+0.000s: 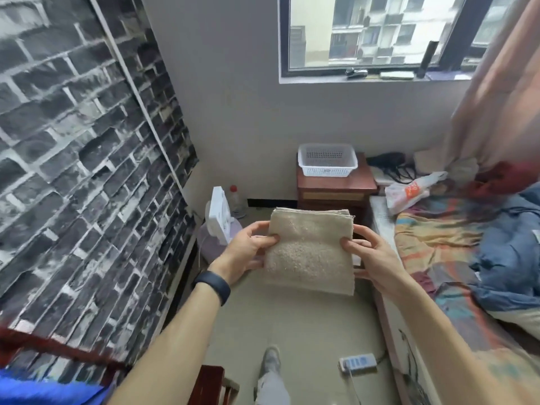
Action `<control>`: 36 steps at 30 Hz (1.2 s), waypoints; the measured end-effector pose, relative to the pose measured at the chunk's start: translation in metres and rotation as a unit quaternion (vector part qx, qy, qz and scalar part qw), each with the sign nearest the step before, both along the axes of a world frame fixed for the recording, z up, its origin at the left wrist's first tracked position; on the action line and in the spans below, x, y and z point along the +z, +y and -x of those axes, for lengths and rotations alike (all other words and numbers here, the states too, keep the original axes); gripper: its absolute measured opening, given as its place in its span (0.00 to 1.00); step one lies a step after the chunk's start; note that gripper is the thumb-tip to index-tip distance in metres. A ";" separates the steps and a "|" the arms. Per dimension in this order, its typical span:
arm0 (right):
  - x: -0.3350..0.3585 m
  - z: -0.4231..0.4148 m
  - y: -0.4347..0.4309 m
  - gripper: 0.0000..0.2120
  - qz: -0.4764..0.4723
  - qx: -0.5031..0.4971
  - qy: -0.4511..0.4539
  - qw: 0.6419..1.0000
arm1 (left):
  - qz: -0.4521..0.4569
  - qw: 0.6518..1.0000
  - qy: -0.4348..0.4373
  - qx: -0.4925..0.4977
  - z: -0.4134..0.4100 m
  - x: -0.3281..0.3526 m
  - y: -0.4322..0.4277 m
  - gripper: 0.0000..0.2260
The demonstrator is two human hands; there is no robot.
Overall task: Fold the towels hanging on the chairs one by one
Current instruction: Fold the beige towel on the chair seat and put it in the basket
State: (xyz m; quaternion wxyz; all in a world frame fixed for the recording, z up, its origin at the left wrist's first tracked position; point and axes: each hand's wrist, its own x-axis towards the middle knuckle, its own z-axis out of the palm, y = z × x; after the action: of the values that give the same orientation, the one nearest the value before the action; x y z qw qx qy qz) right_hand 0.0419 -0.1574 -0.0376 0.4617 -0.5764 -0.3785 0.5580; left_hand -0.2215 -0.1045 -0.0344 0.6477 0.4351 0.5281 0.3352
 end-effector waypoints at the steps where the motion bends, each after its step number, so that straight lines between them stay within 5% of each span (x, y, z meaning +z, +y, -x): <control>1: -0.005 -0.004 0.021 0.11 0.004 -0.008 0.000 1.000 | 0.007 1.000 -0.007 -0.007 -0.006 -0.006 0.025 0.14; 17: -0.091 -0.093 0.300 0.11 0.168 -0.100 -0.041 0.980 | 0.185 0.977 0.038 -0.098 -0.118 -0.104 0.341 0.10; 28: -0.158 -0.155 0.469 0.08 0.289 -0.039 -0.070 0.954 | 0.260 0.953 0.141 -0.070 -0.191 -0.149 0.488 0.10; 36: -0.176 -0.176 0.592 0.09 0.334 0.001 -0.084 0.939 | 0.307 0.941 0.140 -0.016 -0.214 -0.168 0.593 0.07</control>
State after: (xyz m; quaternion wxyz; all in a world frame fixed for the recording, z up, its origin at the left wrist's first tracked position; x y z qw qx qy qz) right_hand 0.2183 0.4346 -0.2134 0.2090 -0.7420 -0.2086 0.6019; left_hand -0.0075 0.4887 -0.2022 0.6745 0.2665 0.6837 0.0816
